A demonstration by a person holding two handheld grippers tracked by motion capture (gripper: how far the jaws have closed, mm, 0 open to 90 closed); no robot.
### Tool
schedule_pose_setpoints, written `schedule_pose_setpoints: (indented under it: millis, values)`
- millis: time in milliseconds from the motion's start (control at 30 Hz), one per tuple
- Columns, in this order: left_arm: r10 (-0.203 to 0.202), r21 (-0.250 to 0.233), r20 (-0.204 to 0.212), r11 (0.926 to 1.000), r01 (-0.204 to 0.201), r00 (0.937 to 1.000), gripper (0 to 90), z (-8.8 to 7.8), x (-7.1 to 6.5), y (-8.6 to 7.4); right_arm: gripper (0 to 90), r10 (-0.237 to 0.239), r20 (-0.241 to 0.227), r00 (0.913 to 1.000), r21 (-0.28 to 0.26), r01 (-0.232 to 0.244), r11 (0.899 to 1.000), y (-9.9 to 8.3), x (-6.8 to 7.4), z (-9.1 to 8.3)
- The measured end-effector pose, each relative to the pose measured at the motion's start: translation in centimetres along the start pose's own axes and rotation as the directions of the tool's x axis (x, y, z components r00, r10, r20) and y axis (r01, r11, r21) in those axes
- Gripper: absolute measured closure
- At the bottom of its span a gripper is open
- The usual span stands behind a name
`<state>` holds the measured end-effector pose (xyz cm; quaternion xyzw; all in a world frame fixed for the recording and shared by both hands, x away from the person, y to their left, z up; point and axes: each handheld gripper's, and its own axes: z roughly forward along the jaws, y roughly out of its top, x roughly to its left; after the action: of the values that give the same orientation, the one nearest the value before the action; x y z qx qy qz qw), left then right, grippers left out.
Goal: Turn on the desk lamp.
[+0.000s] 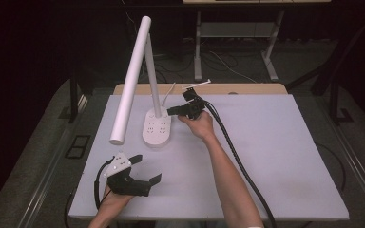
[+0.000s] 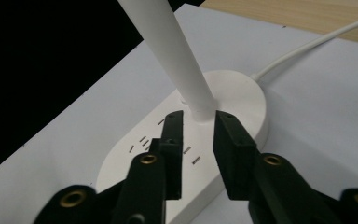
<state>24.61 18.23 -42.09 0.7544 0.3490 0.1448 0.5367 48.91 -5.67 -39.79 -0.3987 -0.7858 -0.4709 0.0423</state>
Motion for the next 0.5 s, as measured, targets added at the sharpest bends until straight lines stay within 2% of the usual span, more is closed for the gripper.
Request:
schedule_pose_setpoints:
  millis: [33,67,133,233,433,500]
  values:
    - [0.001,0.0,0.0,1.0,-0.001,1.0,0.0,0.0,0.0,0.0,80.8,0.004,0.003,1.0,0.004,-0.004,1.0,-0.1,-0.2,0.5]
    - [0.001,0.001,0.001,1.0,-0.001,1.0,0.0,0.1,0.0,0.0,80.8,0.004,0.003,1.0,0.004,-0.004,1.0,-0.1,-0.2,0.5]
    - [-0.002,-0.001,0.004,1.0,0.002,1.0,0.0,0.1,-0.2,0.0,87.8,0.003,0.017,0.9998,-0.004,-0.003,1.0,-0.3,-0.5,1.0]
    - [-0.002,-0.002,0.006,1.0,0.002,1.0,0.0,0.2,-0.2,0.0,89.0,0.003,0.028,0.9996,-0.009,-0.003,1.0,-0.4,-0.8,1.3]
    - [-0.003,-0.002,0.007,1.0,0.003,1.0,0.0,0.2,-0.2,0.0,89.1,0.033,0.033,0.9989,-0.022,-0.033,0.999,-0.7,-1.6,2.0]
    - [-0.005,-0.002,0.007,1.0,0.005,1.0,0.0,0.2,-0.1,0.0,89.1,0.057,0.023,0.9981,-0.037,-0.056,0.998,-0.7,-1.8,2.2]
